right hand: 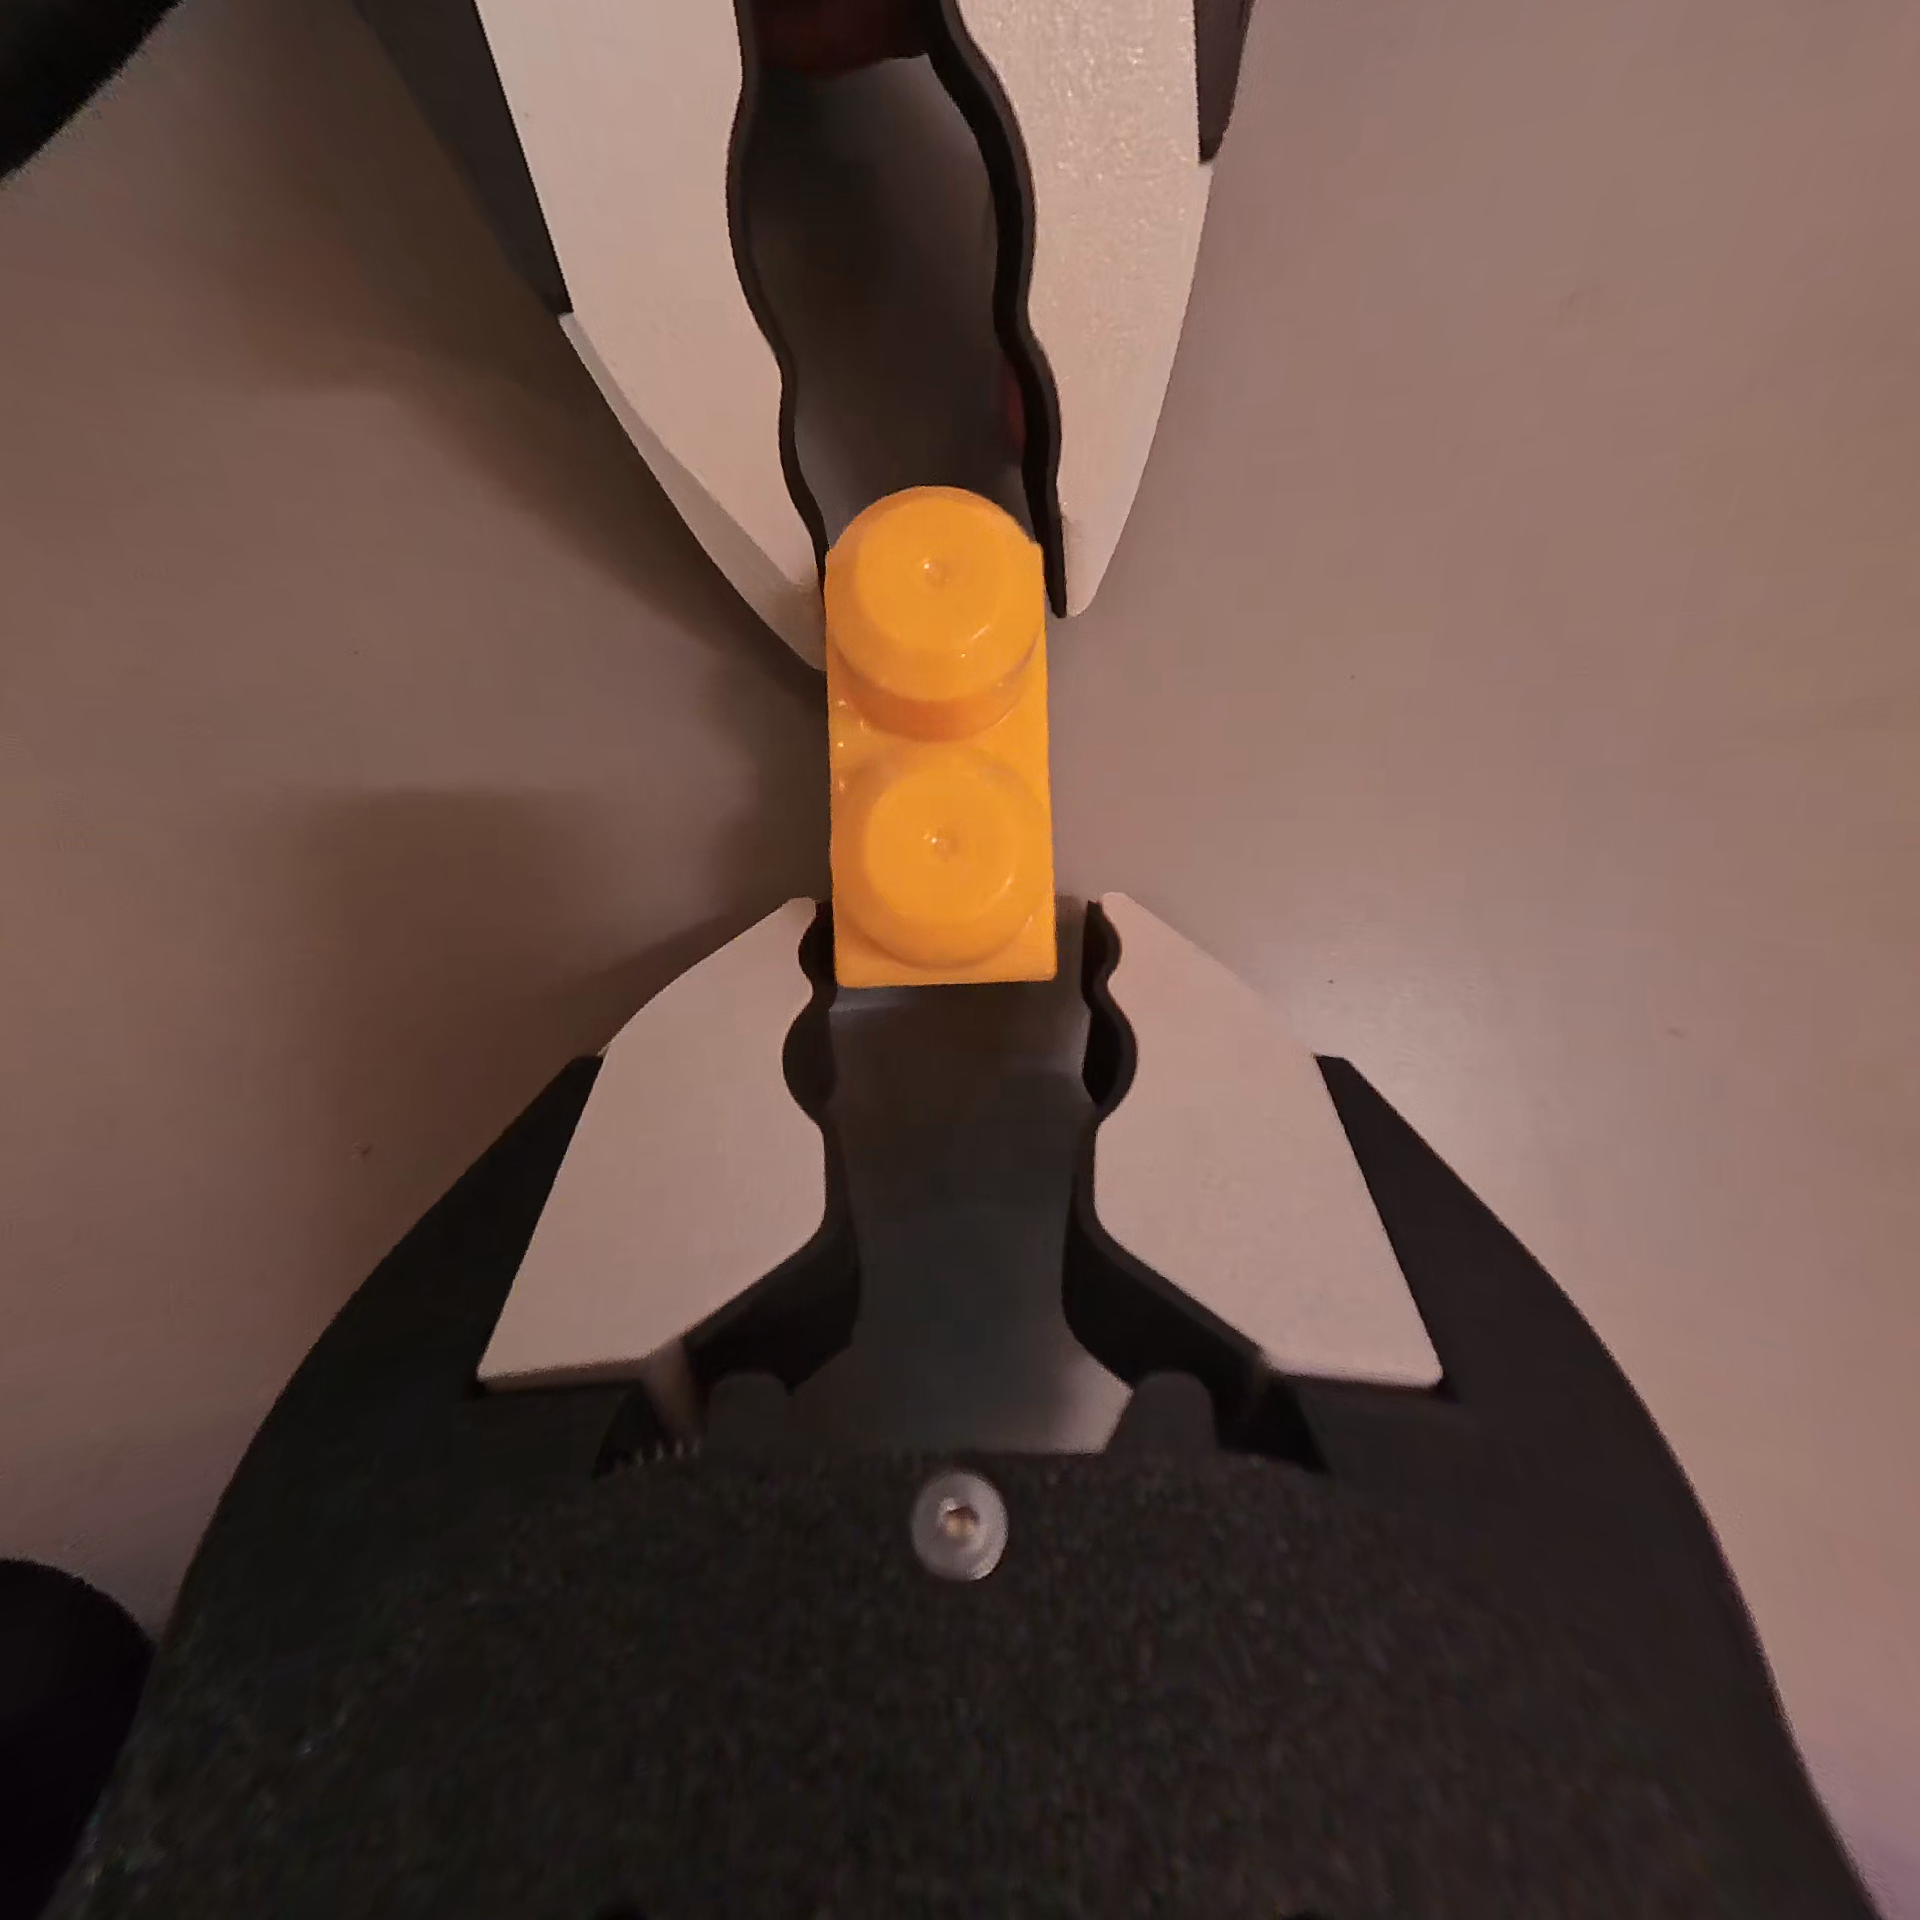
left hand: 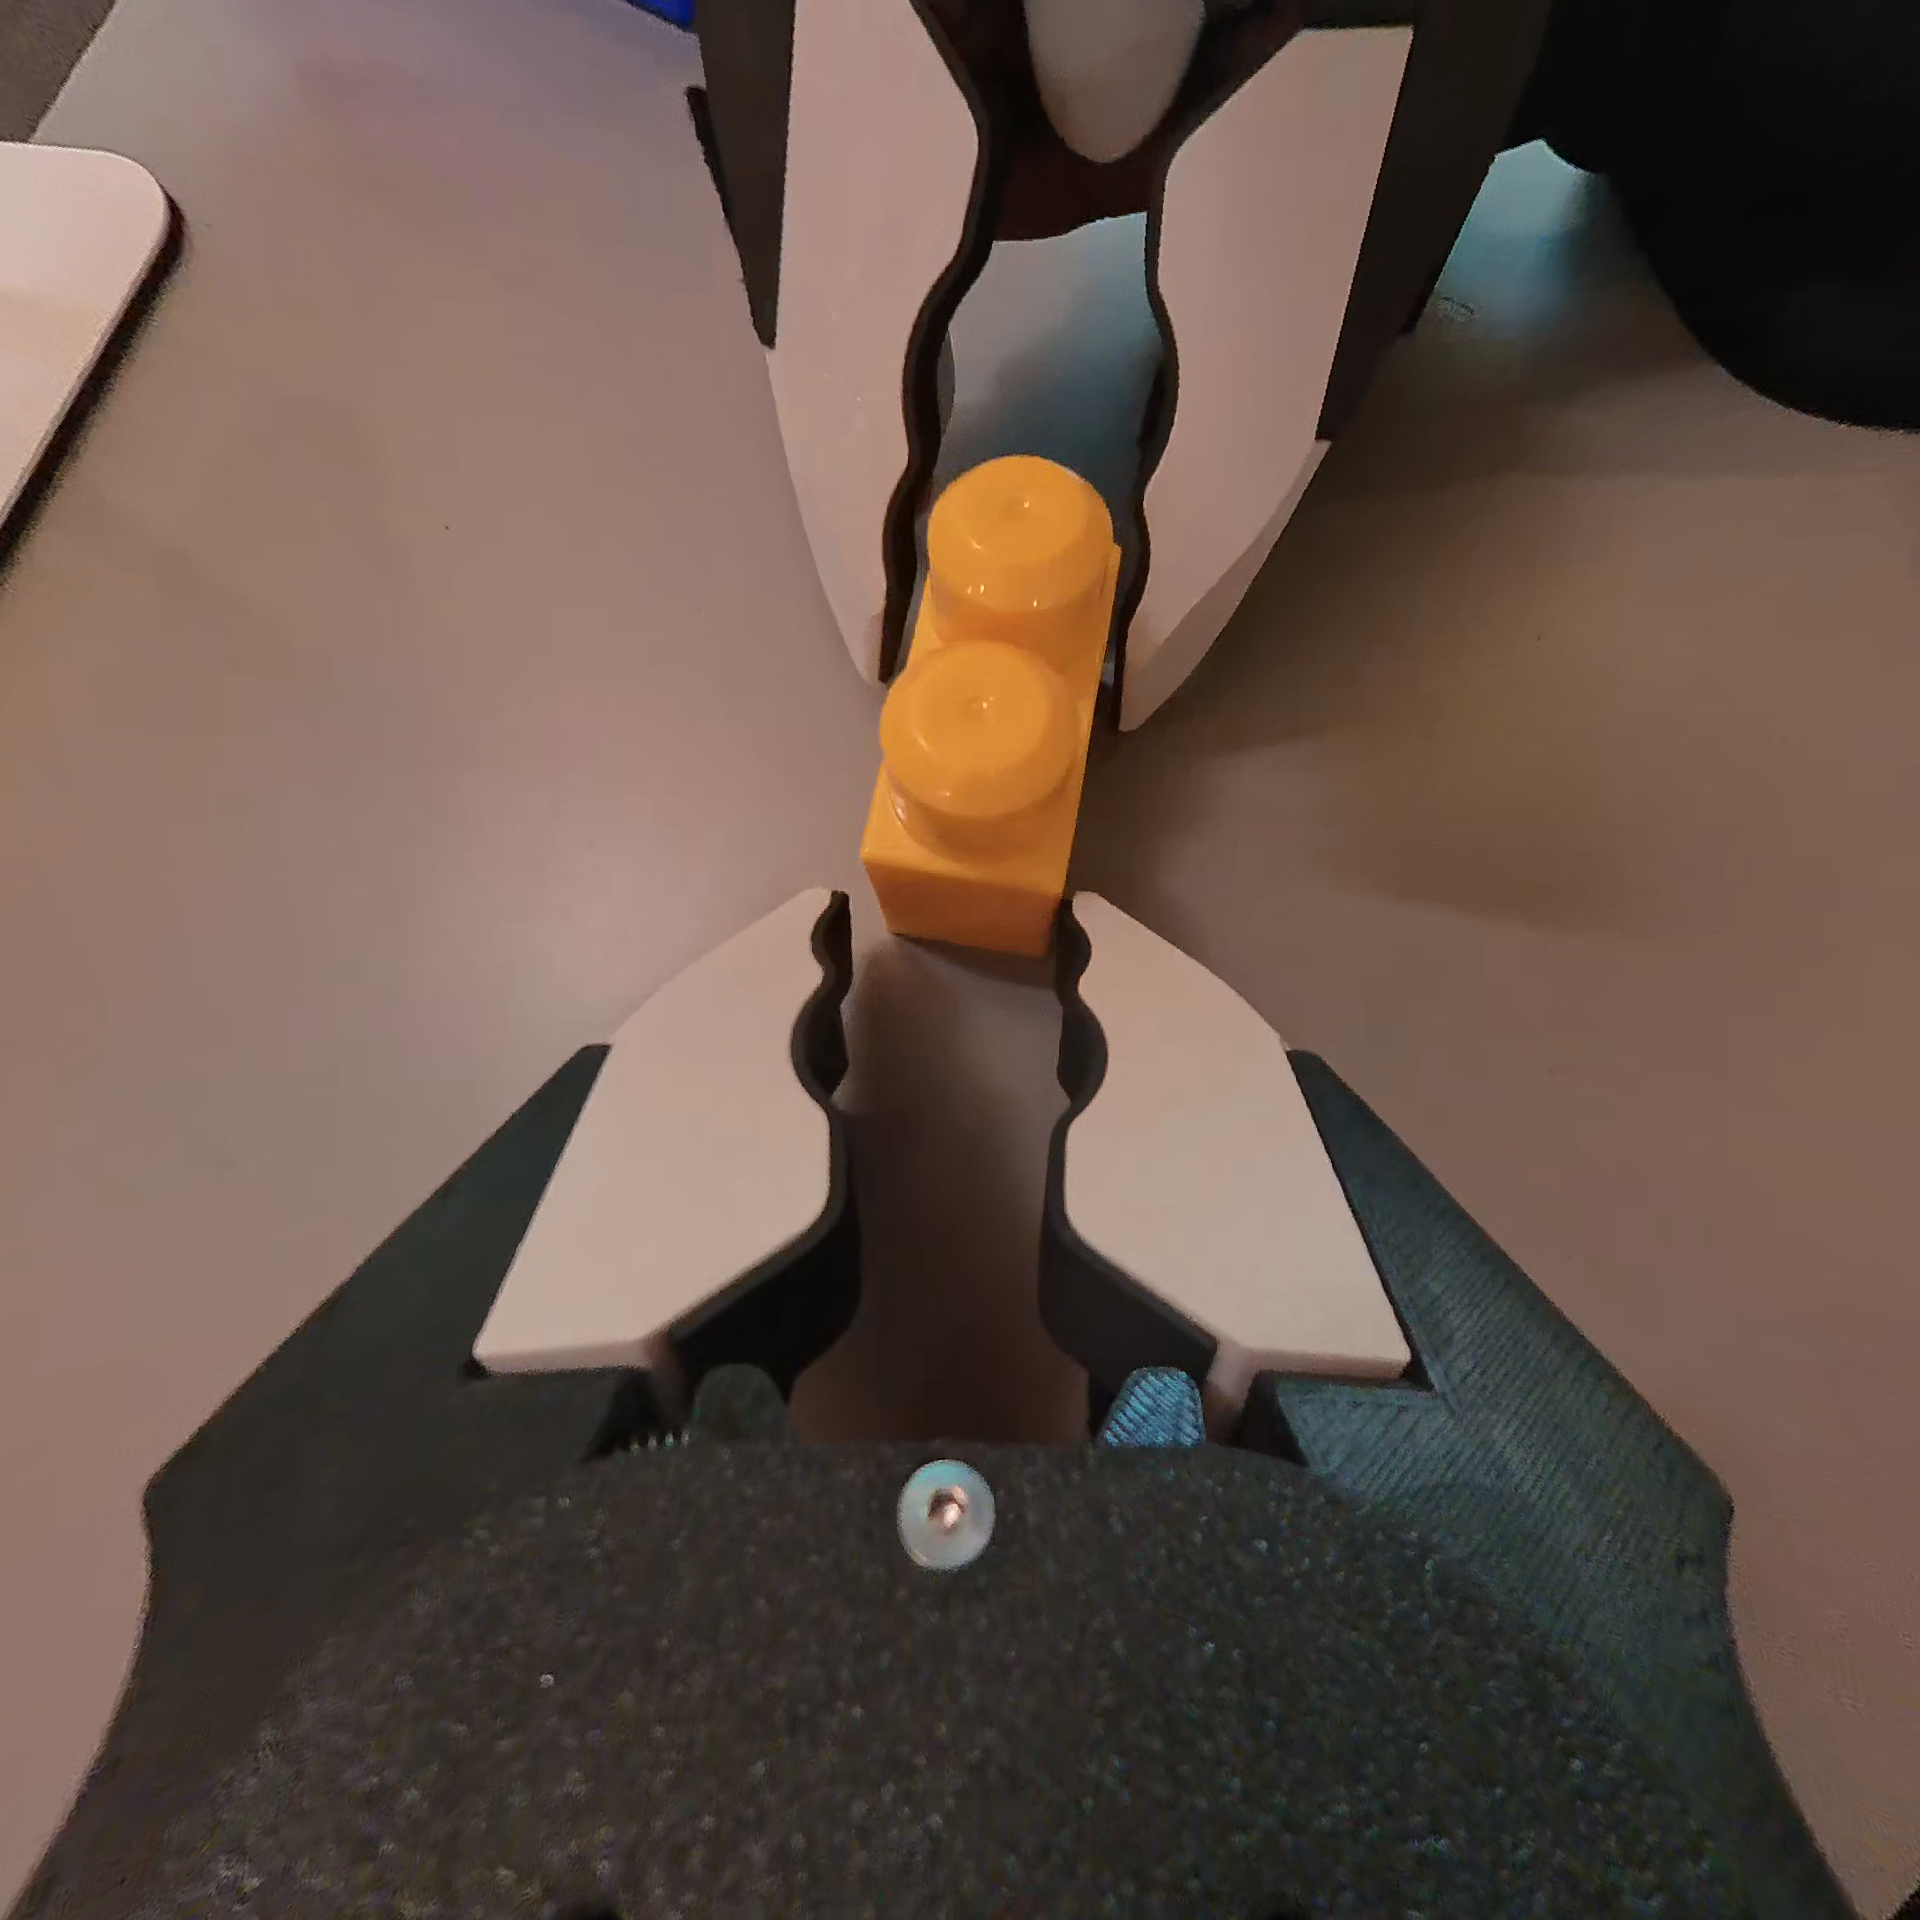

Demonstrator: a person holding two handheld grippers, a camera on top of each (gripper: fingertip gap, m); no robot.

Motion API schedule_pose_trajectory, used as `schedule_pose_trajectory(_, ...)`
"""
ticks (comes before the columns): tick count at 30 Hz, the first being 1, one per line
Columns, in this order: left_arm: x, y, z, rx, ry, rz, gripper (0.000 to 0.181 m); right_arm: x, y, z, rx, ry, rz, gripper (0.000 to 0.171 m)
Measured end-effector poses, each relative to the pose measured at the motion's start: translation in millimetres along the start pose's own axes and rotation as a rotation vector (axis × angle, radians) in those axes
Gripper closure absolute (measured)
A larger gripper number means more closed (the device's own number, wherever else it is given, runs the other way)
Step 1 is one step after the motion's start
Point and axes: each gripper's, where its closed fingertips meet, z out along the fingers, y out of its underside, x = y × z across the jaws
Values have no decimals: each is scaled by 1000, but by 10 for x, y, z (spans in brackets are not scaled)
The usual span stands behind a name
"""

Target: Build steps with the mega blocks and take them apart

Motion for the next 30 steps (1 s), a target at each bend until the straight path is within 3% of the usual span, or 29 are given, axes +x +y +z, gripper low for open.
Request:
schedule_pose_trajectory(3, -12, -58, -89, 30, 2, 5, 142, 34, -105, -109, 83, 6, 20, 123)
schedule_pose_trajectory(9, -210, -432, -581, 234, -94, -18, 147, 147, -609, -584, 453, 24, 100, 119)
schedule_pose_trajectory(13, -438, -719, -1161, 409, -255, -38, 157, 337, -796, -873, 635, 123, 141, 124)
schedule_pose_trajectory(16, -758, -754, -1760, 521, -475, -93, 175, 510, -794, -987, 691, 230, 168, 142)
schedule_pose_trajectory(20, -1194, -414, -2531, 554, -758, -250, 181, 622, -768, -1051, 725, 299, 189, 171)
schedule_pose_trajectory(22, -1381, -135, -2840, 524, -878, -337, 181, 667, -749, -1063, 729, 318, 205, 171)
schedule_pose_trajectory(26, -1688, 533, -3194, 301, -1015, -467, 181, 763, -689, -1071, 726, 352, 239, 171)
schedule_pose_trajectory(30, -1896, 1096, -3342, 17, -1007, -521, 177, 841, -628, -1075, 721, 376, 270, 171)
